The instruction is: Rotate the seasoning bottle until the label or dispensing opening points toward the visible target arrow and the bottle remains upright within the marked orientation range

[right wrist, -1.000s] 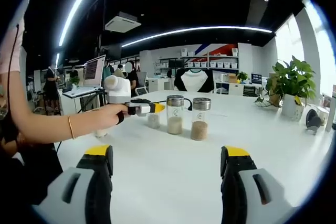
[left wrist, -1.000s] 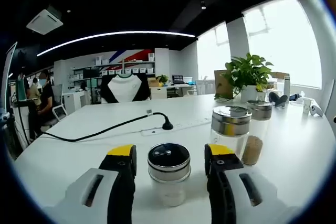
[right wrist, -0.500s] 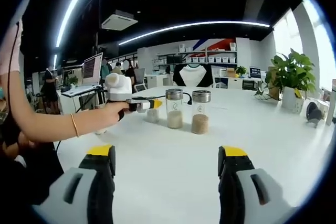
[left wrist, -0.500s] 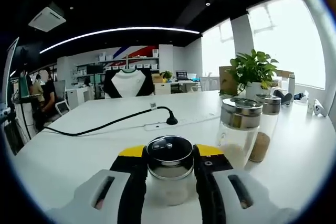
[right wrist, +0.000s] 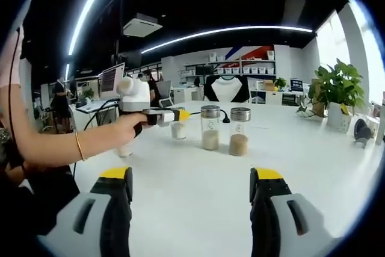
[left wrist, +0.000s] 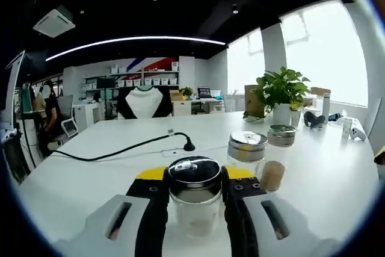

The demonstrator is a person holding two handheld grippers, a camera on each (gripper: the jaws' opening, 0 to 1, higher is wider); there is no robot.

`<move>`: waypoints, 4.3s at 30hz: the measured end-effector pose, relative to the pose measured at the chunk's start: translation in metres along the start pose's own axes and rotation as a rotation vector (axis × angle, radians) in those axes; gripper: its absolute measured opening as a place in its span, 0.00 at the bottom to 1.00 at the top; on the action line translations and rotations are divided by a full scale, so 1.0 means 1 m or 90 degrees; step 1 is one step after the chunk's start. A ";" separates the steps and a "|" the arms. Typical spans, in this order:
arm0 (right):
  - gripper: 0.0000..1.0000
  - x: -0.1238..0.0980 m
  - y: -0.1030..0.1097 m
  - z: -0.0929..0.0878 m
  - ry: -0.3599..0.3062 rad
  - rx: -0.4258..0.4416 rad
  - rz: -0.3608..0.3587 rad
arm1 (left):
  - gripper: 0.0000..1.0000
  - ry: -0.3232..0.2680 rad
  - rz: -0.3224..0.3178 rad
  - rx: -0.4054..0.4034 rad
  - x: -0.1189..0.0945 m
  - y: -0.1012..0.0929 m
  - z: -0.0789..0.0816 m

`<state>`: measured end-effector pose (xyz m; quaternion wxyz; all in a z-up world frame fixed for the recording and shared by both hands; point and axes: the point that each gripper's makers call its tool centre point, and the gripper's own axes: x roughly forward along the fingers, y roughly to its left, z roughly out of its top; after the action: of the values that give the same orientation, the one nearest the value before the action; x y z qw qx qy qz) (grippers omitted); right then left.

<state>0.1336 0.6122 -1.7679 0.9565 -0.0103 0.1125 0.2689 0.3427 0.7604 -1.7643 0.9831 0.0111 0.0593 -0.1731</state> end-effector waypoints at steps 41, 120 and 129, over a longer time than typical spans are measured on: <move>0.72 0.000 0.073 0.036 -0.076 -0.002 0.121 | 0.36 -0.068 -0.192 -0.007 -0.153 -0.104 0.058; 0.29 -0.041 0.161 0.075 -0.160 -0.037 0.439 | 0.44 -0.121 -0.635 -0.023 -0.274 -0.162 0.106; 0.29 -0.036 0.163 0.076 -0.151 -0.048 0.433 | 0.37 -0.100 -0.627 0.012 -0.271 -0.159 0.100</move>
<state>0.0358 0.7392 -1.6796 0.8178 0.0236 -0.0119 0.5749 0.0465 0.6982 -1.6326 0.7861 -0.0226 -0.0185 -0.6175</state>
